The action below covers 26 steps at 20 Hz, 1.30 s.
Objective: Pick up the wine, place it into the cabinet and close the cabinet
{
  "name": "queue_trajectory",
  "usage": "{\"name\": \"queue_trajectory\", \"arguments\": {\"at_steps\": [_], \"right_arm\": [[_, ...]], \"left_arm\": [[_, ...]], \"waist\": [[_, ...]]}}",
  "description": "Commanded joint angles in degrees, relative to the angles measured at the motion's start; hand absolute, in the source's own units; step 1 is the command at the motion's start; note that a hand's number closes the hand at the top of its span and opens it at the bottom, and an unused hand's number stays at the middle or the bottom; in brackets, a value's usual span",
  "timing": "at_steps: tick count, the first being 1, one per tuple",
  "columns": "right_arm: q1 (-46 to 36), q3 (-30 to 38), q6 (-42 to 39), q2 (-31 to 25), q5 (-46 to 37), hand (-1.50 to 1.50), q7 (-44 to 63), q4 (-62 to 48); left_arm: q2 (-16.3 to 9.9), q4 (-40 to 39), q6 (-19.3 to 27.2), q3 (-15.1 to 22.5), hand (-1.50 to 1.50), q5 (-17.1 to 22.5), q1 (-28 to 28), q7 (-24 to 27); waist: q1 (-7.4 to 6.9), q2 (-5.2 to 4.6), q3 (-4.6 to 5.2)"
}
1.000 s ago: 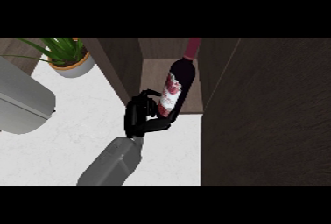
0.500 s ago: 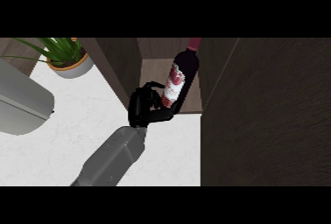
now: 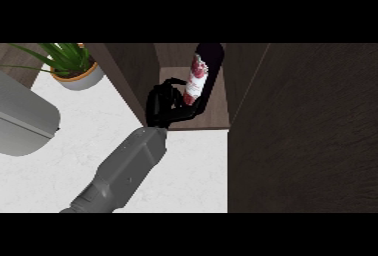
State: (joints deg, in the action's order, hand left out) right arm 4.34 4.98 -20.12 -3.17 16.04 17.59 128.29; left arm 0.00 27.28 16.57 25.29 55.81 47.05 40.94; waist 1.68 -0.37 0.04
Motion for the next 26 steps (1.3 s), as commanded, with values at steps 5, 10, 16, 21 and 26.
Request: {"name": "queue_trajectory", "arguments": {"at_steps": [5,10,16,21,26], "right_arm": [[-1.2,4.4,-1.5,-2.5,2.2,-1.50,-1.6,-2.6],[-3.4,1.5,-0.2,-1.5,0.5,-1.50,-0.1,-3.5],[-2.7,-0.9,0.7,-0.1,-2.8,-1.50,-0.3,-1.7],[2.0,1.1,-2.6,-0.4,0.0,-1.50,-4.1,-1.9],[-3.0,1.5,-0.1,-0.9,-0.6,-1.50,-1.9,-3.3]], "left_arm": [[0.0,-3.5,-0.4,0.2,1.50,2.4,1.6,0.1],[0.0,-9.3,2.7,1.5,1.50,4.8,7.8,-3.6],[0.0,-10.9,0.3,0.4,1.50,4.4,5.1,-0.1],[0.0,-15.6,-2.3,-3.9,1.50,5.2,7.2,4.0],[-0.4,-16.6,-2.5,-3.8,-1.50,4.6,6.6,9.8]], "waist": [[-0.33,0.11,-0.03],[0.93,-0.35,0.01],[0.15,-0.08,0.01],[0.23,-0.14,-0.01],[-0.03,-0.24,0.00]]}}
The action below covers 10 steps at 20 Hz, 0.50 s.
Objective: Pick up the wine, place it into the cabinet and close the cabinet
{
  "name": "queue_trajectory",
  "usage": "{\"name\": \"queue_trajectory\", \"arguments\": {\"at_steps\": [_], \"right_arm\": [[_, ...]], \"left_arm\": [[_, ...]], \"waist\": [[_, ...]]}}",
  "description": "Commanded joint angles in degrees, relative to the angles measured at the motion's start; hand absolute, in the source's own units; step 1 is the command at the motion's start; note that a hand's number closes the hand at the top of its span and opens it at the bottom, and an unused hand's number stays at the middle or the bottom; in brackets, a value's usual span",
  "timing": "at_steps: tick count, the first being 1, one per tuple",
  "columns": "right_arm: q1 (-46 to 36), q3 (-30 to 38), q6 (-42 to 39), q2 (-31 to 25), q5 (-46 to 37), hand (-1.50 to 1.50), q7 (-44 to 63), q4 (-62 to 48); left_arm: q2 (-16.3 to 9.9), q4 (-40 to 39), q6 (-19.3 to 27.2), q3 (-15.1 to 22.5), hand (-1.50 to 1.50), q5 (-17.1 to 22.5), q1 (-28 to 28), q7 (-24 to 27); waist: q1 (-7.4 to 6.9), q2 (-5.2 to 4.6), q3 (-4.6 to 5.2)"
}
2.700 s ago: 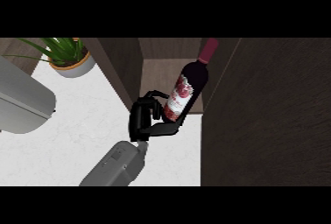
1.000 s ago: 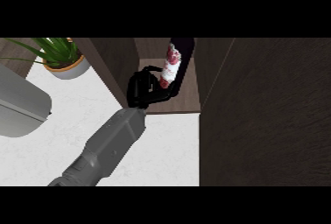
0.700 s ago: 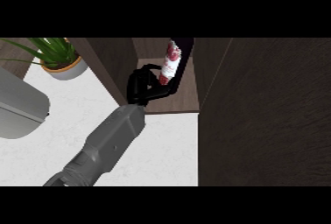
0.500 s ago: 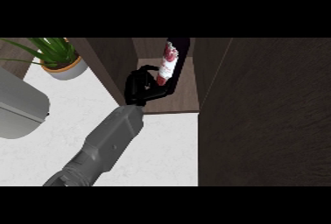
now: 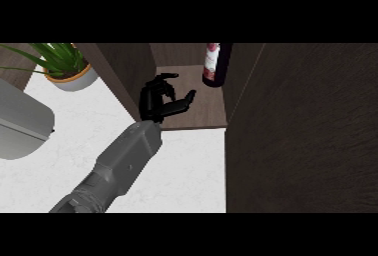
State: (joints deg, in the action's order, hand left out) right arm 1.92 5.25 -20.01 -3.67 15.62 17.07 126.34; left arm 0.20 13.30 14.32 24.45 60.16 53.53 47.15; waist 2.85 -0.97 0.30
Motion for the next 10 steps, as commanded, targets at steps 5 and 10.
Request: {"name": "queue_trajectory", "arguments": {"at_steps": [5,10], "right_arm": [[-2.2,1.7,1.5,-1.1,0.9,-1.50,1.9,0.7],[3.6,-0.7,-0.8,0.7,-2.0,-1.50,-1.6,2.1]], "left_arm": [[-0.2,1.1,1.0,-1.4,-1.50,-1.2,-1.2,7.1],[-1.6,4.0,0.0,-1.1,-1.50,-2.0,-2.6,7.5]], "waist": [[-1.87,0.66,-0.27],[-2.56,1.01,-0.31]]}}
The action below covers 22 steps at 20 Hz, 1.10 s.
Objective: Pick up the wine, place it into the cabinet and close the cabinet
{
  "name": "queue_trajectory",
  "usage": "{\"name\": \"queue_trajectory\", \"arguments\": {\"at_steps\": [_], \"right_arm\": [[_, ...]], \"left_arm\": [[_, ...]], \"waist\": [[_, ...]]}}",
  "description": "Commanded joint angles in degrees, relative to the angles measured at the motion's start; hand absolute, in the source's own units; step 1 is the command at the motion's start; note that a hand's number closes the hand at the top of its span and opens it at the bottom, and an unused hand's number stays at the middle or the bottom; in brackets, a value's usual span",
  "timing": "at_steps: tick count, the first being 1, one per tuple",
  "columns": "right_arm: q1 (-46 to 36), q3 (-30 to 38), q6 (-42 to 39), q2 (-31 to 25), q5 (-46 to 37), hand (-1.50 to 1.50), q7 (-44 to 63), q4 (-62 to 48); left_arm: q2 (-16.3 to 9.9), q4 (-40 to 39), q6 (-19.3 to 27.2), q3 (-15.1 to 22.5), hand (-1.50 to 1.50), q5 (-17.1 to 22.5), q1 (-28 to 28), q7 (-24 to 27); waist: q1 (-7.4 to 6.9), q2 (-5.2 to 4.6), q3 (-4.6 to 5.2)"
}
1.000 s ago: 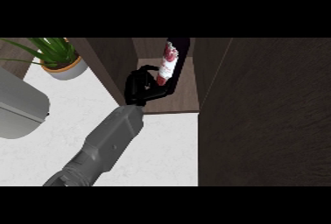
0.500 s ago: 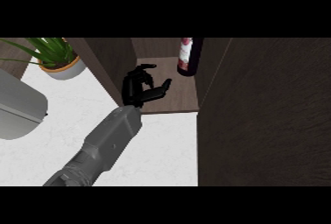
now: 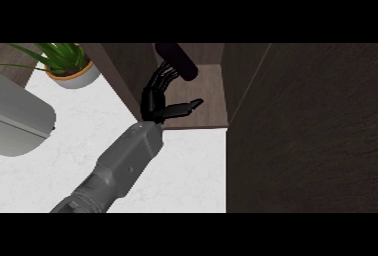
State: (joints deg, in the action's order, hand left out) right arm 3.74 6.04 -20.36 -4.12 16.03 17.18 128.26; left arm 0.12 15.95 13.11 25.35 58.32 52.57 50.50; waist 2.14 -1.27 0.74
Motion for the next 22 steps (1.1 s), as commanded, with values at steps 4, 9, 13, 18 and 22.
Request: {"name": "queue_trajectory", "arguments": {"at_steps": [4,9,13,18,22], "right_arm": [[0.3,0.2,0.7,-0.4,-0.4,-1.50,1.6,1.1],[0.7,0.2,0.9,-0.1,0.1,-1.50,2.0,1.1],[0.3,1.7,1.3,-0.9,1.2,-1.50,2.7,2.4],[-4.4,-2.9,4.4,0.9,-4.1,-1.50,4.7,2.0],[-3.6,-1.1,3.4,-0.5,-0.1,-1.50,6.2,3.2]], "left_arm": [[-2.8,6.6,3.8,0.0,-1.50,-1.0,-4.7,2.3],[-4.0,19.4,7.0,5.3,-1.50,-4.6,-11.4,-1.5],[-8.0,34.9,9.9,9.8,-1.50,-7.1,-17.7,-8.2],[-13.8,53.9,12.6,15.2,-1.50,-10.1,-26.5,-13.4],[-18.4,71.0,20.4,16.7,-1.50,-12.3,-33.7,-18.2]], "waist": [[-2.91,1.76,-0.76],[-4.13,2.15,-0.80],[-4.13,2.10,-0.80],[-4.23,1.88,-0.75],[-3.41,1.70,-0.76]]}}
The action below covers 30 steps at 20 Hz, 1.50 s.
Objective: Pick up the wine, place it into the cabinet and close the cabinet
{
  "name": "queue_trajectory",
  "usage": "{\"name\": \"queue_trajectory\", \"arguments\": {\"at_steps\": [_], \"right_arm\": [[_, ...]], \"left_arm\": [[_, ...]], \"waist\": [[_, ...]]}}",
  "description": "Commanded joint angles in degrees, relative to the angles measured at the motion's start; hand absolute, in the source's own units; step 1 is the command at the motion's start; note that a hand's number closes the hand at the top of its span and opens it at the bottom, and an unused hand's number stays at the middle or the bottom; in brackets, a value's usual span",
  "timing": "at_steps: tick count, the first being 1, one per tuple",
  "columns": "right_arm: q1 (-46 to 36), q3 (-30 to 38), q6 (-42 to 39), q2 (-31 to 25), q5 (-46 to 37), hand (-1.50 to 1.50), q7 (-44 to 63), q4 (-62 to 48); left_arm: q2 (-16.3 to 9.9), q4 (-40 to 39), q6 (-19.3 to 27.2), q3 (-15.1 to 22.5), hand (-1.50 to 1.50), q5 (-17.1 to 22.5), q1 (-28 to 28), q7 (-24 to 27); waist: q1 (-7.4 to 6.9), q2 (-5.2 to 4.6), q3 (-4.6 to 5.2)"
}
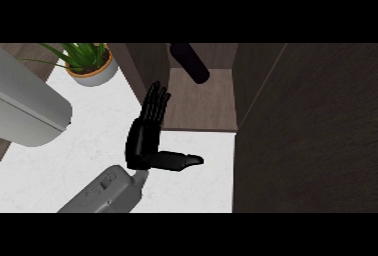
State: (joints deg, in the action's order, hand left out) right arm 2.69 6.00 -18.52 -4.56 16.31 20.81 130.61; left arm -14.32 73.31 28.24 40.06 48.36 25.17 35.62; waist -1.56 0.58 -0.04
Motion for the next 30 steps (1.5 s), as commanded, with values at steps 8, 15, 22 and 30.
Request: {"name": "queue_trajectory", "arguments": {"at_steps": [8,15,22,30], "right_arm": [[-2.1,-2.6,-0.2,-0.3,-2.5,-1.50,1.0,0.5],[2.6,-4.5,-13.2,-8.6,0.6,1.50,0.5,1.3],[4.2,-15.1,-11.1,-7.1,5.9,1.50,11.4,8.1],[7.1,-27.4,-7.4,-3.4,2.1,1.50,15.4,13.8]], "left_arm": [[-9.6,34.0,11.4,4.8,-1.50,-9.1,-17.6,-8.2],[-13.9,40.1,11.9,2.9,-1.50,-10.5,-25.9,-6.3],[-22.5,50.3,12.0,-3.7,-1.50,-10.4,-35.1,-6.8],[-29.1,55.3,-1.0,-16.0,-1.50,-2.6,-52.8,1.4]], "waist": [[0.84,-0.40,0.03],[0.58,-0.42,0.04],[0.58,-0.39,0.11],[0.28,-0.17,0.18]]}}
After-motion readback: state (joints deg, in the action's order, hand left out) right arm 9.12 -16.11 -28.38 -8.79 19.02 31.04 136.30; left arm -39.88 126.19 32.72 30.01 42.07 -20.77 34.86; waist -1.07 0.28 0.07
